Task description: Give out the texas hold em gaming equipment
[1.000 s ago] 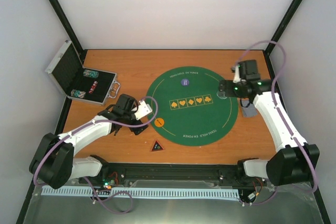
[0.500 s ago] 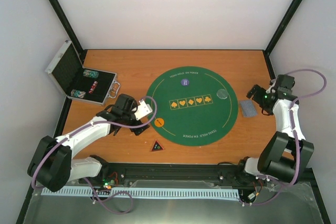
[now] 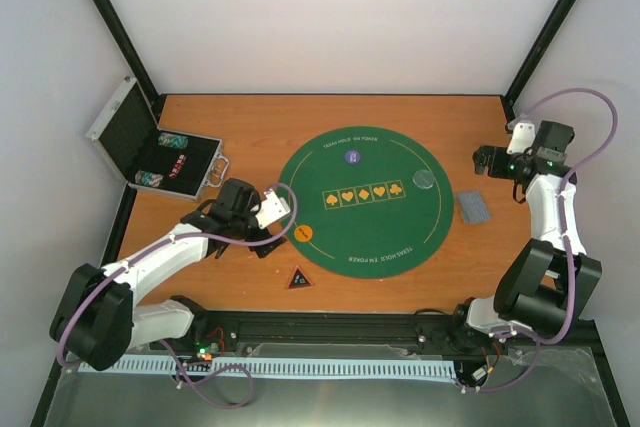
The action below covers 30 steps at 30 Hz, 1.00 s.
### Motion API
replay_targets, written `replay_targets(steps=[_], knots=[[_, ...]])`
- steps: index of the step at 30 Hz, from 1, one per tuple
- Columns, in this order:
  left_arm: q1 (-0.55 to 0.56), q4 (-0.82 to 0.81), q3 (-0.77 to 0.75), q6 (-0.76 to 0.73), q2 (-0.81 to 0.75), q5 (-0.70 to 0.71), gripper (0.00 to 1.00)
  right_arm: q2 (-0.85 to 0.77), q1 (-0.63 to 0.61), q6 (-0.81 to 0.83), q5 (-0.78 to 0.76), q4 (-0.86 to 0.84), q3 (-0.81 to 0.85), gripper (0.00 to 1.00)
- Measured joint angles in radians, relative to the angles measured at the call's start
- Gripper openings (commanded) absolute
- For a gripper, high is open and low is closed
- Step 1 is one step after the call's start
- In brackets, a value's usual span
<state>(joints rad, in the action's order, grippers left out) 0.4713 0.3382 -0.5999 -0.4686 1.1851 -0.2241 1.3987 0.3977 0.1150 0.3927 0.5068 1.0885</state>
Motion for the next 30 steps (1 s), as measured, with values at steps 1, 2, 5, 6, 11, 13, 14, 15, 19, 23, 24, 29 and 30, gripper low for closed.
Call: replay_targets(steps=[1, 2, 5, 6, 11, 13, 14, 15, 19, 23, 24, 29, 30], knots=[[0.0, 0.0, 0.0, -0.002, -0.001, -0.003, 0.98, 0.004, 0.0, 0.071, -0.015, 0.007, 0.009, 1.0], [0.0, 0.0, 0.0, -0.003, -0.003, -0.006, 0.98, 0.011, 0.0, 0.121, -0.03, 0.015, 0.013, 1.0], [0.0, 0.0, 0.0, -0.005, -0.007, -0.011, 0.98, 0.041, 0.0, 0.243, -0.091, 0.039, -0.005, 1.0], [0.0, 0.0, 0.0, -0.005, -0.008, -0.013, 0.98, 0.052, 0.0, 0.279, -0.106, 0.046, -0.027, 1.0], [0.0, 0.001, 0.0, -0.009, -0.008, -0.03, 0.98, 0.064, 0.0, 0.399, -0.114, 0.087, -0.148, 1.0], [0.0, 0.001, 0.0, -0.01, -0.008, -0.034, 0.98, 0.069, 0.0, 0.428, -0.118, 0.104, -0.168, 1.0], [0.0, 0.001, 0.0, -0.011, -0.008, -0.035, 0.97, 0.075, 0.0, 0.444, -0.122, 0.109, -0.169, 1.0], [0.0, 0.001, 0.0, -0.011, -0.008, -0.035, 0.98, 0.083, 0.0, 0.455, -0.127, 0.109, -0.169, 1.0], [0.0, 0.001, 0.0, -0.012, -0.008, -0.037, 0.98, 0.128, 0.0, 0.487, -0.168, 0.111, -0.15, 1.0], [0.0, 0.002, 0.0, -0.012, -0.008, -0.046, 0.97, 0.154, 0.0, 0.503, -0.183, 0.109, -0.147, 1.0], [0.0, 0.002, 0.0, -0.013, -0.007, -0.048, 0.97, 0.159, 0.0, 0.505, -0.183, 0.108, -0.147, 1.0], [0.0, 0.003, 0.0, -0.013, 0.001, -0.058, 0.97, 0.181, -0.008, 0.511, -0.18, 0.104, -0.147, 1.0], [0.0, 0.003, 0.0, -0.013, 0.002, -0.059, 0.97, 0.186, -0.009, 0.513, -0.179, 0.103, -0.147, 1.0]])
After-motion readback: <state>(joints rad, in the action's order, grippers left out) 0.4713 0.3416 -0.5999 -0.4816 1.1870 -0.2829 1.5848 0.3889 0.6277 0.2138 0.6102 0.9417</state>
